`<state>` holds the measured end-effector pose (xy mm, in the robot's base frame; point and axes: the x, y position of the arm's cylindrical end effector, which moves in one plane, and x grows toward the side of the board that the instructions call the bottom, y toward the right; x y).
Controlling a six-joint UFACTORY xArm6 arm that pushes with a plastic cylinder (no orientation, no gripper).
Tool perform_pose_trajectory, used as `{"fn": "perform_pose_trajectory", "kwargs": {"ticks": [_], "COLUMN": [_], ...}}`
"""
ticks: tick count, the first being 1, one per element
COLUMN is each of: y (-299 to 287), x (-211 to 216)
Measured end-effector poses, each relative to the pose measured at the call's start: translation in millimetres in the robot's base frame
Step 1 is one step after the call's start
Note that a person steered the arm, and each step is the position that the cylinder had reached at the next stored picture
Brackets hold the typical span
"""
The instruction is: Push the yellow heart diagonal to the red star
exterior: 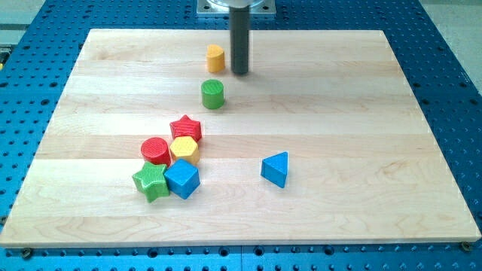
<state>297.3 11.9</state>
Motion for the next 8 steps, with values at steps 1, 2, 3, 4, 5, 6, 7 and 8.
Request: {"fn": "perform_pose_trajectory", "kwargs": {"ticks": [1,2,3,4,5,6,7,8], "y": [-68,-136,-171,-180,-191,-201,-140,-138], "x": [-11,-11,-6,1,-29,-38,-35,-35]}}
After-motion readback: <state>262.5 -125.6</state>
